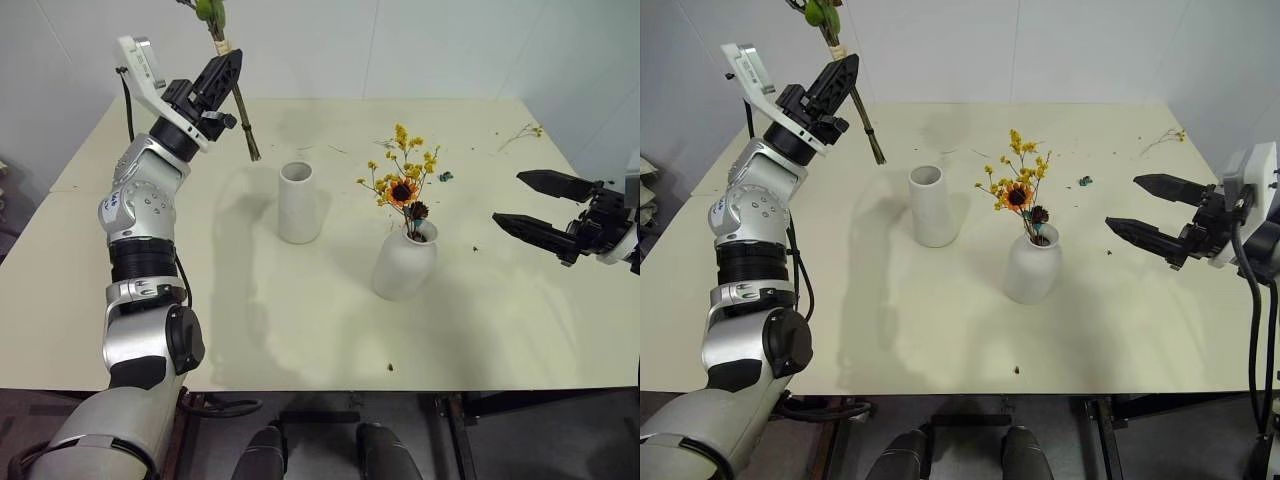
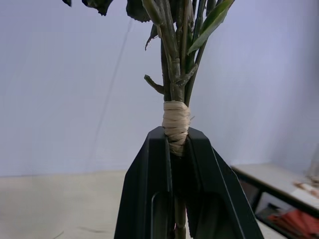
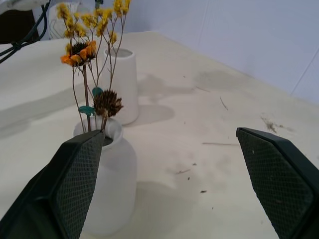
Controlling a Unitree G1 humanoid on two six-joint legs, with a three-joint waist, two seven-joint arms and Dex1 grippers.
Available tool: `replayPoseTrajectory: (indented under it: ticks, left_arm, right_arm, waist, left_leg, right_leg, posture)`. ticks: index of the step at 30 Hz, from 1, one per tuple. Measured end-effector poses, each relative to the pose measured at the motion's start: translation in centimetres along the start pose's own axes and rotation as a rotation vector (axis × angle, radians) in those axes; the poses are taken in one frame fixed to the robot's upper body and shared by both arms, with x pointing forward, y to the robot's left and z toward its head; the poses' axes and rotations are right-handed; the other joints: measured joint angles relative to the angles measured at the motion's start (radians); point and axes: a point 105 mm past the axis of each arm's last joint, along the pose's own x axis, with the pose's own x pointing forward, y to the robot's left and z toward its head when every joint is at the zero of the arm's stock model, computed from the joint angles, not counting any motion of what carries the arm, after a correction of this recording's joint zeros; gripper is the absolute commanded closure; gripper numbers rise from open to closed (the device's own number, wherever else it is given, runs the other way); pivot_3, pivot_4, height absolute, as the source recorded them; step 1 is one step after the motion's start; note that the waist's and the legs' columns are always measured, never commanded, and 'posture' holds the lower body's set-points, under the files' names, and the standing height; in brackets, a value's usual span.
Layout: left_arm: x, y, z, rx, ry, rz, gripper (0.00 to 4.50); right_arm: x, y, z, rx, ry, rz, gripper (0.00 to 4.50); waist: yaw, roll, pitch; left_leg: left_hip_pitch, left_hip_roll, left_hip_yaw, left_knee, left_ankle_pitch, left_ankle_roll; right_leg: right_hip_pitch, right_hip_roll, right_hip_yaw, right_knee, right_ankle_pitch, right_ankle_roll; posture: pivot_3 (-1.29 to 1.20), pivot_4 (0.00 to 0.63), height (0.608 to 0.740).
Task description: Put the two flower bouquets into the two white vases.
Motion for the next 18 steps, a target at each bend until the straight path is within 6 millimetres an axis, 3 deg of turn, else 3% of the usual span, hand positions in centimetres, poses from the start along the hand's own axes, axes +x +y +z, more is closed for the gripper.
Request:
replayPoseTrajectory:
  ticks: [10,18]
  left_arm:
    - [1.4,-1.4,-2.9,-0.116,-0.053,-0.096,4.45]
    - [2.6,-2.6,-5.0,-0.051,-0.056,-0.161,4.45]
  right_arm:
    - [-0.1,0.4,0.3,-0.003,-0.043,-0.047,0.0]
    - [-0.2,1.1,0.4,0.0,-0.045,-0.068,0.0]
  waist:
    - [0.002,0.0,0.0]
    - [0.001,0.0,0.0]
  left_leg:
    - [0.0,0.0,0.0,0.0,0.0,0.0]
    - [0.0,0.0,0.0,0.0,0.0,0.0]
  right_leg:
    - [0.0,0.0,0.0,-0.001,0.0,0.0]
    - [0.0,0.0,0.0,-0.001,0.0,0.0]
  posture:
    - [0.0,0.15,0.74]
    - [0.0,0.15,0.74]
